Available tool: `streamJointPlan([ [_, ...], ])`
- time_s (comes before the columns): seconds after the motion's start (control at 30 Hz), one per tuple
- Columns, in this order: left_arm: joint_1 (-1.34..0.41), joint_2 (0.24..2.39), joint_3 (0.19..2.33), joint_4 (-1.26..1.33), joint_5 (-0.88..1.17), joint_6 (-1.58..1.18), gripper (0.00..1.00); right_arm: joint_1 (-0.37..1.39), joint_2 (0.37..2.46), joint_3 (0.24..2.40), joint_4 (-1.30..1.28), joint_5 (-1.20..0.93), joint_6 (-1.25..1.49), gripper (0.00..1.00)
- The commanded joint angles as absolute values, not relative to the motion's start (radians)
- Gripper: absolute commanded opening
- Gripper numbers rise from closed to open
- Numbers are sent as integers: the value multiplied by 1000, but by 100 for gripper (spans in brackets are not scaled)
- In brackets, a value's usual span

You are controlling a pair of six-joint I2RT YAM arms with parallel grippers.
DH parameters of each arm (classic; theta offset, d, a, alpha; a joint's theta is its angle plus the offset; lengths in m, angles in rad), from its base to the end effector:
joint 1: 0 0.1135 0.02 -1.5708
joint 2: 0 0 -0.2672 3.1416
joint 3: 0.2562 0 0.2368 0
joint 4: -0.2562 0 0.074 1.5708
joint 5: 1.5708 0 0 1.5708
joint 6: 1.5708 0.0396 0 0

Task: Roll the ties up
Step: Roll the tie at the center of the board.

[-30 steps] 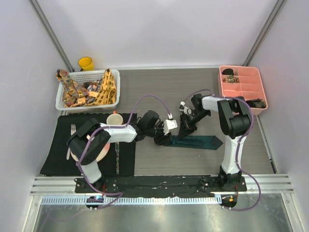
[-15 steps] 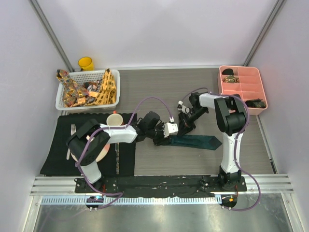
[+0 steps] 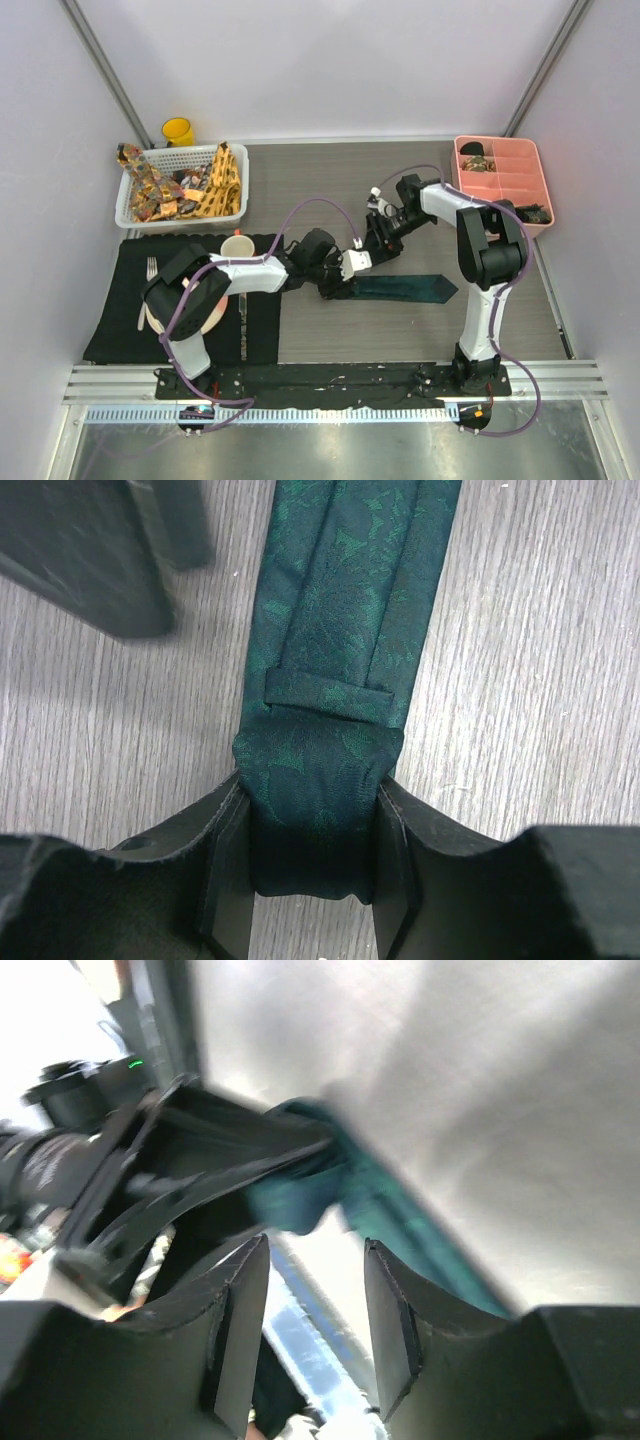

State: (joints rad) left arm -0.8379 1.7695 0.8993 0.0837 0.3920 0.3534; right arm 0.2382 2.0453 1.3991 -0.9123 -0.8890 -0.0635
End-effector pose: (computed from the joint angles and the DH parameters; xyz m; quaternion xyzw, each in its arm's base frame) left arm 0.2192 -0.2661 0.1607 0.5701 0.7085 -0.2646 0.3207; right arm 0.3448 0.1154 0.1622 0.1383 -0.8922 -0.4288 0.0320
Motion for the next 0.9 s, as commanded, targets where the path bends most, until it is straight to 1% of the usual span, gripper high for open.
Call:
streamJointPlan([
  [0.0, -834, 1815, 893, -17, 327, 345, 46, 285, 1974, 1298, -855, -1042, -2, 49],
  [0.23, -833, 1816, 903, -15, 330, 341, 47, 327, 2009, 1253, -735, -1045, 75, 49],
  [0.33, -834, 1818, 907, -15, 331, 339, 48, 334, 2039, 1256, -696, -1028, 95, 47],
  [0.47, -834, 1818, 908, -15, 331, 337, 49, 336, 2080, 1250, -707, -987, 78, 35],
  [0.53, -834, 1818, 908, -15, 336, 337, 50, 336, 2103, 1246, -725, -962, 55, 33],
  [0.57, -834, 1818, 907, -14, 339, 337, 50, 336, 2109, 1243, -738, -953, 37, 27],
  [0.6, -834, 1819, 908, -14, 341, 339, 50, 336, 2114, 1239, -739, -947, 32, 24],
  [0.67, -834, 1819, 910, -15, 347, 341, 52, 336, 2126, 1236, -745, -939, 15, 10],
  [0.7, -833, 1816, 910, -17, 347, 339, 52, 336, 2129, 1238, -752, -918, 8, 1],
  [0.73, -834, 1813, 910, -17, 345, 341, 53, 331, 2132, 1238, -759, -910, 6, 1],
  [0.87, -828, 1790, 928, -12, 354, 331, 63, 308, 2137, 1220, -790, -852, -46, 1],
])
